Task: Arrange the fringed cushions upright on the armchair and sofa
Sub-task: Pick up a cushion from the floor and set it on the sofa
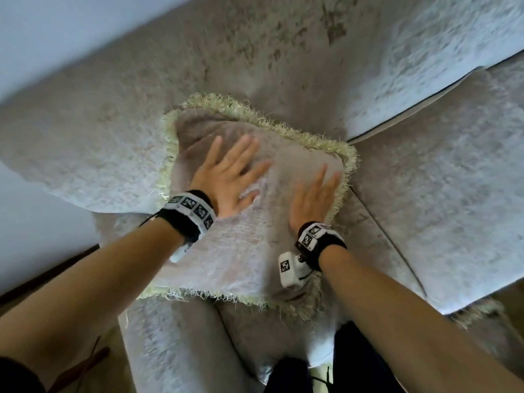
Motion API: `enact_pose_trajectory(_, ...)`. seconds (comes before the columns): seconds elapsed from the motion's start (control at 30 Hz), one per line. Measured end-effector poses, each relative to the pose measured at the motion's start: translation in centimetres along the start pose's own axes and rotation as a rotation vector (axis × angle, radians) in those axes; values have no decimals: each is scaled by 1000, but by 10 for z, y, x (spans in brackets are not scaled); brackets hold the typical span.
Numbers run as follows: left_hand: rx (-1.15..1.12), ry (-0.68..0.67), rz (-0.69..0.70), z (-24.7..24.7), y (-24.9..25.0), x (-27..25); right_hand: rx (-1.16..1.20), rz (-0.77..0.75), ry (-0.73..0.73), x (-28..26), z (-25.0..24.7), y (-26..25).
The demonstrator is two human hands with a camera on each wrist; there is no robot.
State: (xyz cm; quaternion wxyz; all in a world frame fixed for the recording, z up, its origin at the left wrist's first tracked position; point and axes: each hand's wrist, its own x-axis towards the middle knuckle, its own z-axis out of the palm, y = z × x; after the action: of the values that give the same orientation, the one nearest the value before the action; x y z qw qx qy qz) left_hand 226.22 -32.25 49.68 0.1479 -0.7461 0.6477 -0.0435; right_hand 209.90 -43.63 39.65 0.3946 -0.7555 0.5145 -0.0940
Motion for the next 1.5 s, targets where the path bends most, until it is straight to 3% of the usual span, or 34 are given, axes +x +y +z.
enact_pose_trajectory(0.03, 25, -32, 104, 7, 11, -3, -11, -175, -12, -14, 10, -8)
enact_pose_trajectory(0.1, 41, -114, 100, 15, 9, -4, -202, -328, -147, -40, 36, -3)
enact_pose_trajectory(0.17, 53, -142, -49, 18, -15, -3, -374, -215, -327, -58, 42, 33)
enact_pose_trajectory(0.23, 80, -72, -199, 12, -44, -2, -388, 33, -448, -63, 28, 74)
enact_pose_trajectory(0.3, 43, 38, -343, 1, -57, -3, -340, 245, -437, -63, 9, 86)
enact_pose_trajectory(0.33, 10, 60, -366, -3, -52, 0, -363, 218, -382, -62, 4, 80)
enact_pose_trajectory(0.37, 0, 53, -308, -5, -41, 3, -398, 96, -306, -61, 4, 66)
enact_pose_trajectory(0.43, 4, -8, -54, 1, -5, 3, -360, -236, -174, -53, 14, 22)
enact_pose_trajectory(0.5, -20, -98, 53, 11, 12, -7, -283, -351, -188, -49, 22, -12)
enact_pose_trajectory(0.6, -14, -150, -201, 15, -15, -25, -435, -139, -499, -57, 21, 10)
enact_pose_trajectory(0.7, 17, -125, -502, -2, -47, -42, -563, 212, -802, -68, -34, 51)
enact_pose_trajectory(0.77, -17, -100, -622, -21, -49, -47, -703, 288, -926, -70, -61, 84)
enact_pose_trajectory(0.87, -115, -51, -660, -52, -30, -44, -677, 323, -829, -61, -92, 101)
enact_pose_trajectory(0.93, -209, 8, -651, -80, -10, -39, -380, 302, -666, -46, -113, 92)
enact_pose_trajectory(1.0, -379, 104, -658, -113, 11, -33, -104, 247, -494, -56, -162, 44)
enact_pose_trajectory(1.1, -609, 244, -596, -175, 46, -23, 83, 214, -273, -76, -231, -1)
enact_pose_trajectory(1.3, -756, 120, -318, -261, 144, -8, 232, 187, -186, -141, -335, -36)
enact_pose_trajectory(1.5, -744, 10, -115, -289, 240, -3, 225, 217, -126, -202, -404, -7)
